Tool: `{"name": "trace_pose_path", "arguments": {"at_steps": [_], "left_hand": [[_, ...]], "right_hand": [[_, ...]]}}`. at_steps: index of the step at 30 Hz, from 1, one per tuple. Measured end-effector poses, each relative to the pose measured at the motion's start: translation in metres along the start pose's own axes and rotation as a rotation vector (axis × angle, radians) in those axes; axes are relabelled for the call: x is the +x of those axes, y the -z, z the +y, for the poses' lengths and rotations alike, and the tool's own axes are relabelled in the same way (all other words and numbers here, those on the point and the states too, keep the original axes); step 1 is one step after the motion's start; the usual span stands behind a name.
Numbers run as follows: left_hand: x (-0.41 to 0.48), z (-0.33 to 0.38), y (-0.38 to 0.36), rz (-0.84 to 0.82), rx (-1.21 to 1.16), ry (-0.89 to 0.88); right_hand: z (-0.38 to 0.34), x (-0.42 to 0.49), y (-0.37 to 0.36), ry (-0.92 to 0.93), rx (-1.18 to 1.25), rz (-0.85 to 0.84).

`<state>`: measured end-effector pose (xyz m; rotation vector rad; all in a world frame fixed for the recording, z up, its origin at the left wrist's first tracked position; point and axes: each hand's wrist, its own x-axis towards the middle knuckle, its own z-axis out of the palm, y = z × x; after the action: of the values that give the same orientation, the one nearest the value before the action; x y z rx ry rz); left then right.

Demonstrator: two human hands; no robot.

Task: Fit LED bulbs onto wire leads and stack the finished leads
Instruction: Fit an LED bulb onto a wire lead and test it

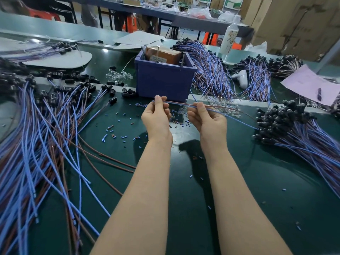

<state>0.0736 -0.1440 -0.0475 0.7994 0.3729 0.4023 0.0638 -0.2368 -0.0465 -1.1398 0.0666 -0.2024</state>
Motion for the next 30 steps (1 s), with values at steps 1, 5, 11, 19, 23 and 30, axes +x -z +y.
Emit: {"name": "trace_pose_path", "arguments": {"at_steps": [1,5,11,19,23,30], "left_hand": [[0.0,0.0,0.0,0.016,-0.003,0.0],[0.005,0.002,0.004,0.095,-0.033,0.0],[0.009,0.007,0.009,0.202,-0.051,-0.049],[-0.004,0.005,0.0,0.173,0.471,-0.249],[-0.014,-0.002,-0.005,0.106,0.757,-0.414],[-0.016,-0.011,-0.012,-0.316,0.521,-0.209]], "right_hand": [[0.0,0.0,0.0,0.005,-0.001,0.006],[0.0,0.003,0.004,0.009,0.014,0.047],[0.0,0.005,0.008,0.015,0.049,0.1],[-0.003,0.007,0.007,-0.072,0.279,0.099],[-0.002,0.007,0.002,-0.12,0.373,0.049],[0.003,0.001,-0.004,-0.239,0.249,0.034]]}}
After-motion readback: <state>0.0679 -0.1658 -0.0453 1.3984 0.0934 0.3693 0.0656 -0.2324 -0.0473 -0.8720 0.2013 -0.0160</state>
